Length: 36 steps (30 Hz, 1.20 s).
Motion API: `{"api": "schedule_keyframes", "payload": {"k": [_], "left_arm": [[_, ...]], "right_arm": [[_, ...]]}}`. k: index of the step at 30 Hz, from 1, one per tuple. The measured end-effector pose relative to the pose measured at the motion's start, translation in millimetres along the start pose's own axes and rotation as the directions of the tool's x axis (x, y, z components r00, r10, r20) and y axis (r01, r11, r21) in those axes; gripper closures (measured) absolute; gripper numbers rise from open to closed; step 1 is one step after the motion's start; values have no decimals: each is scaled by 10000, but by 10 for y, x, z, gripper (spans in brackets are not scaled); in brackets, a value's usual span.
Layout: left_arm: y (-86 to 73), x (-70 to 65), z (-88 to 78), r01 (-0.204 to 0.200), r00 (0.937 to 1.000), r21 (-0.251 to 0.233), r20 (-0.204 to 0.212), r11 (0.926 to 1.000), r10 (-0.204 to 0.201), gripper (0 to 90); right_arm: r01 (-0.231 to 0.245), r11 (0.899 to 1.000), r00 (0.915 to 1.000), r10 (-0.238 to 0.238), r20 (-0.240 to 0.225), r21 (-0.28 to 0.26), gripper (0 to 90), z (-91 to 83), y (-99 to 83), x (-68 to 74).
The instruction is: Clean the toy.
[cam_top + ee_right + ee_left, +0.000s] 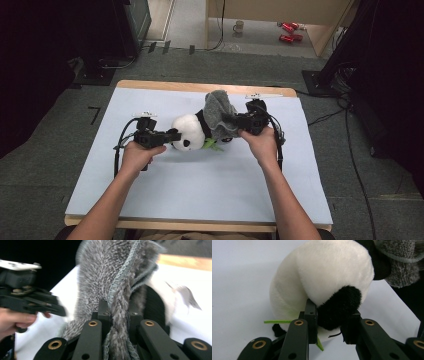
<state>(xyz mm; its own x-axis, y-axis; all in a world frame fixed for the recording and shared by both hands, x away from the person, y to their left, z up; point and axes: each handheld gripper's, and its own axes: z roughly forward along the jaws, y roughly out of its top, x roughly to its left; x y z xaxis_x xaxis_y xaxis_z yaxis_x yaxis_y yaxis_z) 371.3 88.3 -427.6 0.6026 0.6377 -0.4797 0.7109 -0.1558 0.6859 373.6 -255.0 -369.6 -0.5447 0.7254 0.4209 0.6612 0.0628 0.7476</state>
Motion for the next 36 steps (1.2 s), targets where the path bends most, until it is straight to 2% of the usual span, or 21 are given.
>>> {"api": "schedule_keyframes", "payload": {"k": [1,3,5,8,10,12,14,17,19,21,23,24,26,29,32,35,36], "left_arm": [[0,-1,3,-1,10000,-11,11,10000,1,714],[-3,-7,14,-42,10000,-93,0,9999,42,713],[-6,-1,13,-86,10000,-127,-31,9999,86,712],[-10,11,2,-95,9999,-168,-73,9998,94,709],[-11,8,3,-123,9999,-229,-103,9997,121,706],[-12,6,6,-188,9997,-287,-137,9994,184,704],[-13,4,8,-210,9996,-319,-175,9993,205,701],[-16,-3,3,-304,9992,-335,-261,9990,295,693],[-18,-15,-1,-418,9986,-333,-333,9986,407,686],[-17,-23,-4,-505,9981,-318,-367,9982,493,665],[-1,-31,-15,-786,9959,-116,-457,9968,780,619],[9,-35,-19,-848,9952,-21,-501,9964,846,584],[43,-55,-50,-1230,9906,167,-589,9923,1238,522],[96,-118,-113,-1975,9776,133,-714,9802,1980,474],[181,-186,-204,-2601,9639,-323,-674,9650,2575,415],[289,-216,-240,-2629,9643,-203,-369,9646,2621,351],[329,-225,-222,-2697,9625,-158,-341,9628,2690,342]], "right_arm": [[-292,9995,9994,290,-198,-91,796,-3,-21,-79],[-667,9977,9976,664,-202,-145,797,-45,-33,-181],[-806,9963,9967,809,79,-295,797,-123,-33,-267],[-883,9952,9929,912,759,-413,799,-237,-31,-357],[-1105,9909,9917,1150,571,-773,799,-353,-7,-387],[-1075,9894,9933,1110,313,-974,799,-409,27,-345],[-797,9907,9968,795,-63,-1099,798,-432,76,-211],[-277,9958,9990,243,-388,-875,798,-329,98,2],[-125,9982,9978,86,-655,-589,798,-201,73,93],[79,9998,9981,-91,-608,-198,798,-52,25,142],[157,9996,9991,-148,-394,219,798,78,-29,126],[151,9996,9991,-141,-398,255,798,116,-55,103],[14,9999,9991,-7,-418,163,799,133,-76,56],[-125,9999,9993,129,-361,117,799,108,-74,1],[-157,9998,9990,164,-415,157,799,113,-76,-18],[-138,9998,9991,144,-400,154,798,124,-72,-4],[-119,9998,9991,125,-403,148,798,126,-70,-4]]}}
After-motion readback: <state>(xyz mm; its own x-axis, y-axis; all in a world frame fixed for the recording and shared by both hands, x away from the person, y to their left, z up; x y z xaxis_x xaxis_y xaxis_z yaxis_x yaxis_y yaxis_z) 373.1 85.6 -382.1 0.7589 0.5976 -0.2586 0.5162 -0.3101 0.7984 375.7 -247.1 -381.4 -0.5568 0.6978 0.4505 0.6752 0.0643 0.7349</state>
